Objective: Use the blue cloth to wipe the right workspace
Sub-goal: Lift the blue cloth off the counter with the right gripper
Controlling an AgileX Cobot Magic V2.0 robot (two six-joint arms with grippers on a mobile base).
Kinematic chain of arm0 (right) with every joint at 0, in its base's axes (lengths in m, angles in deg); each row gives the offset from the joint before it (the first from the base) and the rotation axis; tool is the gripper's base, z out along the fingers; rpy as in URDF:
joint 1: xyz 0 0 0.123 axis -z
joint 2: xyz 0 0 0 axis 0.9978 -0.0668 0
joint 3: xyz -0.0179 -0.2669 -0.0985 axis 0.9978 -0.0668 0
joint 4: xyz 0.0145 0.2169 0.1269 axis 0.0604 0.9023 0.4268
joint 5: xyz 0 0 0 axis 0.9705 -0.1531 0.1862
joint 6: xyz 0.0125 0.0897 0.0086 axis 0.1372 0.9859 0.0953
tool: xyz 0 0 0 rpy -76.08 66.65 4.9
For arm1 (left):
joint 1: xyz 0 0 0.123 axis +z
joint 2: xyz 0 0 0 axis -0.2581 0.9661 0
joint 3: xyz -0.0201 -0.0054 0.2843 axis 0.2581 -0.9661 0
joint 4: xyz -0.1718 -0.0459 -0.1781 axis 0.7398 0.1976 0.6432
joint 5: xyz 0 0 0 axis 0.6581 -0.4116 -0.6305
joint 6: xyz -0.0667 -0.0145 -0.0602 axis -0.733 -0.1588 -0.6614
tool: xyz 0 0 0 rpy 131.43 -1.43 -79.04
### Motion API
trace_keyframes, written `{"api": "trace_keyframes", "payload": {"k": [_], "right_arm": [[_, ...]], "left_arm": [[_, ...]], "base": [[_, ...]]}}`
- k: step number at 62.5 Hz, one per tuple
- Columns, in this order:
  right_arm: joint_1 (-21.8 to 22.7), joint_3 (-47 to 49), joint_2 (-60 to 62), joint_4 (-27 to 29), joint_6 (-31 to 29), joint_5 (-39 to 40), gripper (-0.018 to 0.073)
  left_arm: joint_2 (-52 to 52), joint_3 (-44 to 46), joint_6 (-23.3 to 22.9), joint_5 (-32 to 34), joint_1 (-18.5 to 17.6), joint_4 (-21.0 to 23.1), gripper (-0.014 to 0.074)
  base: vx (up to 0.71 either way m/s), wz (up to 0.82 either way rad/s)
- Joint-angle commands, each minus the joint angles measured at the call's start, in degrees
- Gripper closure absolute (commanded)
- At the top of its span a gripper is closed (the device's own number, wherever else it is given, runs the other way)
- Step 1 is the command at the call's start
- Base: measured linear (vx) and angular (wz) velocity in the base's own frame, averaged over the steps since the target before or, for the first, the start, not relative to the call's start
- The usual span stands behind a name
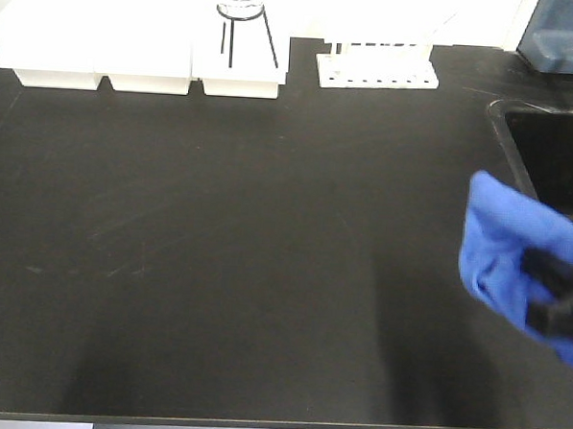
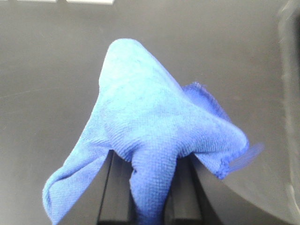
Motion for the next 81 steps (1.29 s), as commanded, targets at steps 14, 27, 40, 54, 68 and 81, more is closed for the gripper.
{"api": "trace_keyframes", "payload": {"k": [14,27,40,54,68,81], "right_arm": [[0.08,-11.53,13.07,1.16,-0.40,16.47,0.0562],[0.08,-11.98,13.19,1.16,-0.40,16.75,0.0561],[0.08,-11.98,13.19,1.16,-0.40,16.38,0.0561],[0.08,-11.98,13.19,1.16,-0.40,16.39,0.0559],[0.08,-11.98,13.19,1.16,-0.40,16.39,0.0559],[0.08,-11.98,13.19,1.16,-0.40,16.39,0.0559]], "left_arm": [[-0.83,-1.74,-0.49,4.65,-0.28,-0.06,0.0602],[-0.83,-1.74,-0.49,4.60,-0.28,-0.06,0.0602],[-0.83,-1.74,-0.49,4.60,-0.28,-0.06,0.0602],[-0.83,-1.74,-0.49,4.60,-0.28,-0.06,0.0602],[-0.83,-1.74,-0.49,4.60,-0.28,-0.06,0.0602],[-0.83,-1.74,-0.49,4.60,-0.28,-0.06,0.0602]], "base": [[0.00,0.00],[0.00,0.00],[0.00,0.00],[0.00,0.00],[0.00,0.00],[-0.01,0.00]]}}
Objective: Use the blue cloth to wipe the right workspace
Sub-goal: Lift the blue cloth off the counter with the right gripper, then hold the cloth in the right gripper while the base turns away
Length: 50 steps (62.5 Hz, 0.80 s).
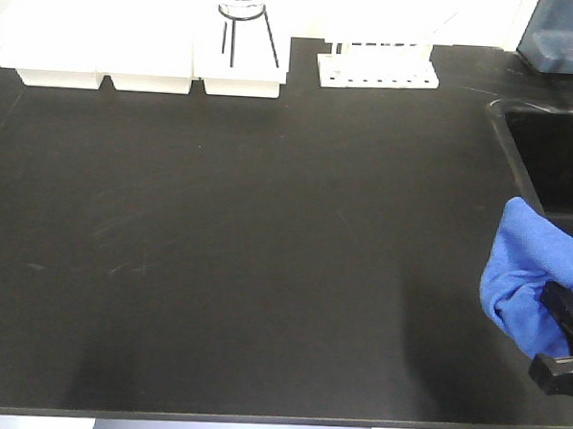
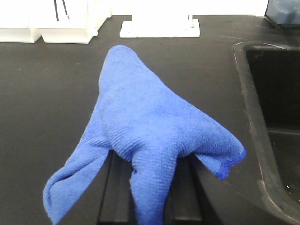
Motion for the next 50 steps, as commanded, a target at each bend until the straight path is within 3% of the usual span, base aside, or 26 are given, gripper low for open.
{"api": "trace_keyframes", "payload": {"k": [1,50], "right_arm": [[0.08,1.67,-0.19,0.88,-0.40,4.02,0.0559],[0.08,1.67,-0.19,0.88,-0.40,4.07,0.0559]], "left_arm": [[-0.83,-1.74,-0.49,4.60,-0.28,-0.06,0.0602],[-0.83,-1.74,-0.49,4.60,-0.28,-0.06,0.0602]], "base": [[-0.04,0.00],[-0.18,0.00]]}}
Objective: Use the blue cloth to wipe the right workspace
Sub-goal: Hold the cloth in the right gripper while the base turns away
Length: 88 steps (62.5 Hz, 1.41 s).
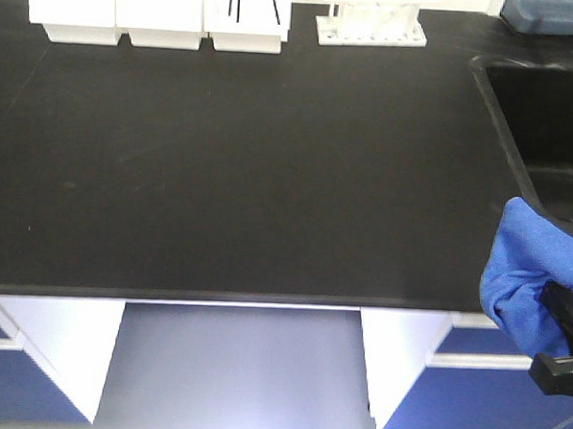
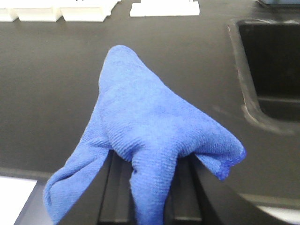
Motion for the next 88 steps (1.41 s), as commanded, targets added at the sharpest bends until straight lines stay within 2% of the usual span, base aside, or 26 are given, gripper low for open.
{"api": "trace_keyframes", "payload": {"k": [1,43,88], "right_arm": [[0.08,1.67,-0.19,0.88,-0.40,4.07,0.0559],[0.08,1.67,-0.19,0.88,-0.40,4.07,0.0559],[0.08,1.67,-0.19,0.88,-0.40,4.07,0.0559]], "left_arm": [[-0.83,-1.74,-0.49,4.60,-0.28,-0.06,0.0602],[-0.83,-1.74,-0.49,4.60,-0.34,-0.06,0.0602],[-0.83,-1.74,-0.49,4.60,-0.34,-0.06,0.0602]], "base": [[-0.24,-0.06],[-0.25,-0.37],[-0.23,-0.64]]}}
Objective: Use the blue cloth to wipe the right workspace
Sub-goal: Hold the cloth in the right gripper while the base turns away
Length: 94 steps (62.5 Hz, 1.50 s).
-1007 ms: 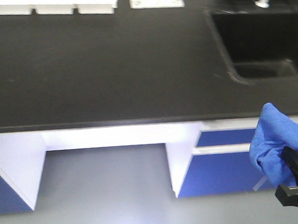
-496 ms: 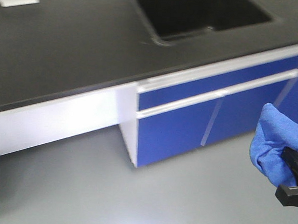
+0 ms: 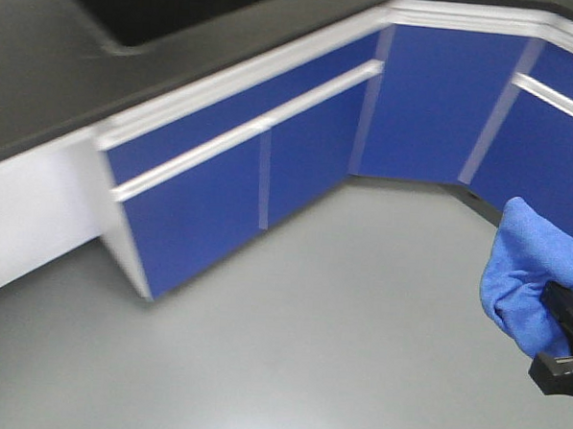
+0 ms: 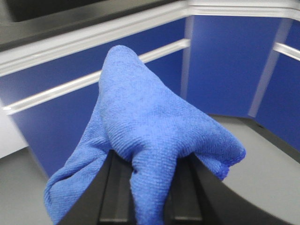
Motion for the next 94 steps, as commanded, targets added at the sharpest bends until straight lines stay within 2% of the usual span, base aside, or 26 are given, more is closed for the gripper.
{"api": "trace_keyframes", "payload": {"k": [1,40,94], "right_arm": [[0.08,1.67,-0.19,0.88,-0.40,4.07,0.0559],[0.08,1.67,-0.19,0.88,-0.40,4.07,0.0559],[0.08,1.67,-0.19,0.88,-0.40,4.07,0.0559]], "left_arm": [[-0.83,-1.74,-0.49,4.60,-0.34,-0.06,0.0602],[-0.83,-1.74,-0.49,4.60,-0.34,-0.06,0.0602],[-0.83,-1.74,-0.49,4.60,-0.34,-0.06,0.0602]], "base": [[-0.19,-0.79],[-0.19,-0.73],[-0.10,-0.56]]}}
